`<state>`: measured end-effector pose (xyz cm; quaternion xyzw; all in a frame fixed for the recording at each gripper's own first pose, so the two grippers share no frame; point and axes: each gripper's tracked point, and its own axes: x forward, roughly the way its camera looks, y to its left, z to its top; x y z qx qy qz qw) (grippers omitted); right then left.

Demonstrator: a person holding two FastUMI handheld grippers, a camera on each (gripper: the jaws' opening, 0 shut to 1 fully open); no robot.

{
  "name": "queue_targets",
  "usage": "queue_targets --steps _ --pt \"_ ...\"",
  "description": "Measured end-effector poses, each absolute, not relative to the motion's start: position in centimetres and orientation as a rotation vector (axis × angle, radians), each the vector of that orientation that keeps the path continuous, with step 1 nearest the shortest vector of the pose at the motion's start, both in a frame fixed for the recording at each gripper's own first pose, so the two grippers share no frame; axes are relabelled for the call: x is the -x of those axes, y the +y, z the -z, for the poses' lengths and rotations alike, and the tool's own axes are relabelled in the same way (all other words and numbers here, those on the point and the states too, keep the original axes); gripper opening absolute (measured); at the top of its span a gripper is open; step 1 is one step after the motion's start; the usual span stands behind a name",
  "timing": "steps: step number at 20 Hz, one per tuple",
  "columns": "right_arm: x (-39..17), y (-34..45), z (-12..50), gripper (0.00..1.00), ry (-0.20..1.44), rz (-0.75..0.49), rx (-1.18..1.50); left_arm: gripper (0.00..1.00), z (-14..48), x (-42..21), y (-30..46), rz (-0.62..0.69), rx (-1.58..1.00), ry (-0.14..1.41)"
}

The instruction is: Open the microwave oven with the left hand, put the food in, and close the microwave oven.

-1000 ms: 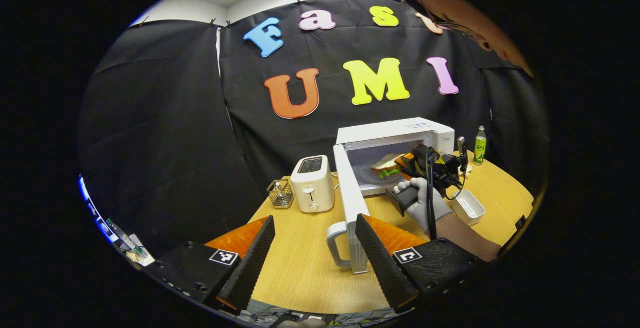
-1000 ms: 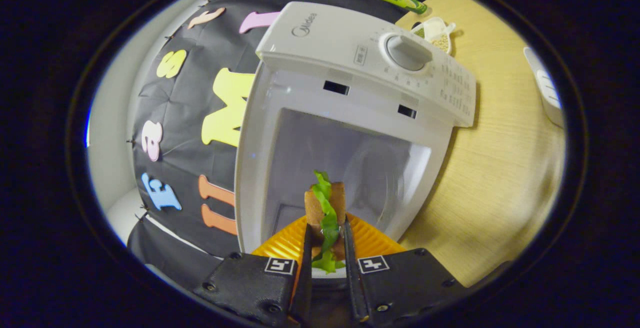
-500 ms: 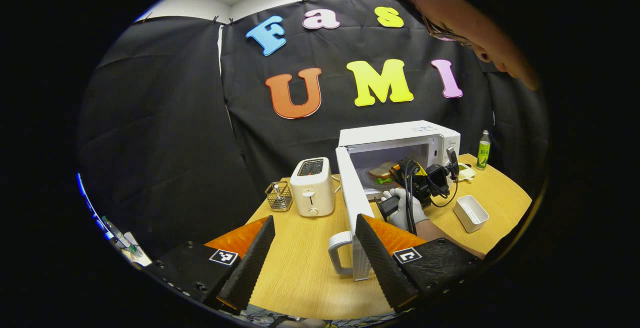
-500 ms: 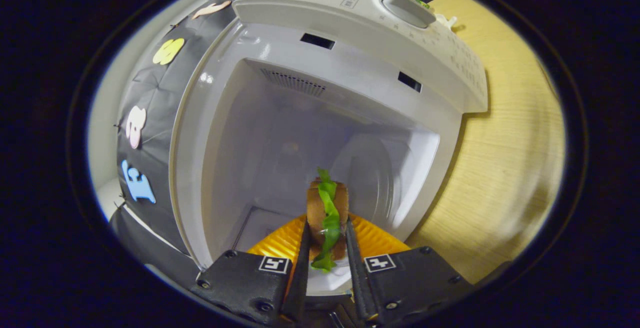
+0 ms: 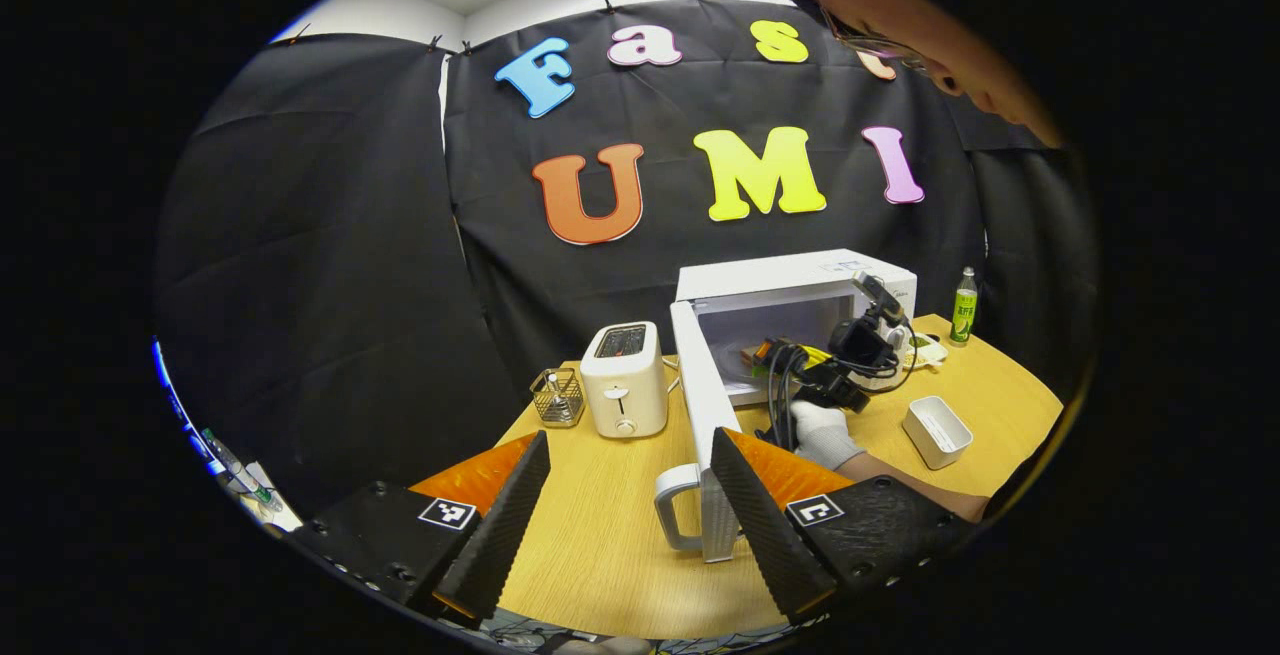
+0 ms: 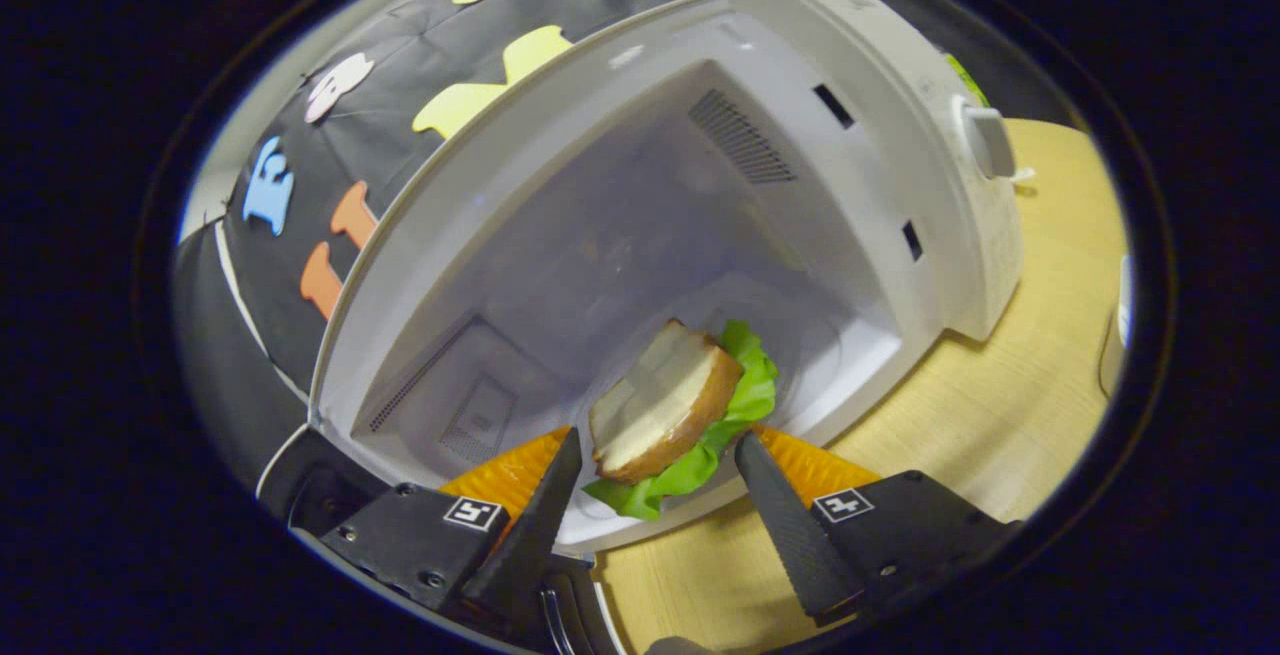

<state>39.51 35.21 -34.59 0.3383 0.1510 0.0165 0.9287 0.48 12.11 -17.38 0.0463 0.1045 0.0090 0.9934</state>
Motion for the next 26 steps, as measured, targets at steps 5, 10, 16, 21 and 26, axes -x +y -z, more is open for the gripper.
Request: queue_targets --steps 5,10,16,21,26 --pt "-37.6 34.6 36.2 0.91 0.406 -0.037 -0.409 0.97 17.2 -0.4 12.2 -0.027 -0.075 0.197" --pt "-37.6 38.0 36.6 1.00 0.503 -0.238 -0.264 0.96 16.4 -0.5 12.6 -0.044 -0.058 0.169" --pt "-34.7 34.3 34.5 1.00 0.425 -0.185 -0.278 0.96 16.1 -0.4 12.7 -0.061 -0.055 0.153" --pt "-31.9 31.8 29.3 0.92 0.323 -0.180 -0.225 0.96 16.4 -0.7 13.2 -0.072 -0.088 0.146" --pt "-27.3 28.4 21.7 1.00 0.218 -0.209 -0.073 0.97 16.3 -1.1 14.7 -0.088 -0.102 0.133"
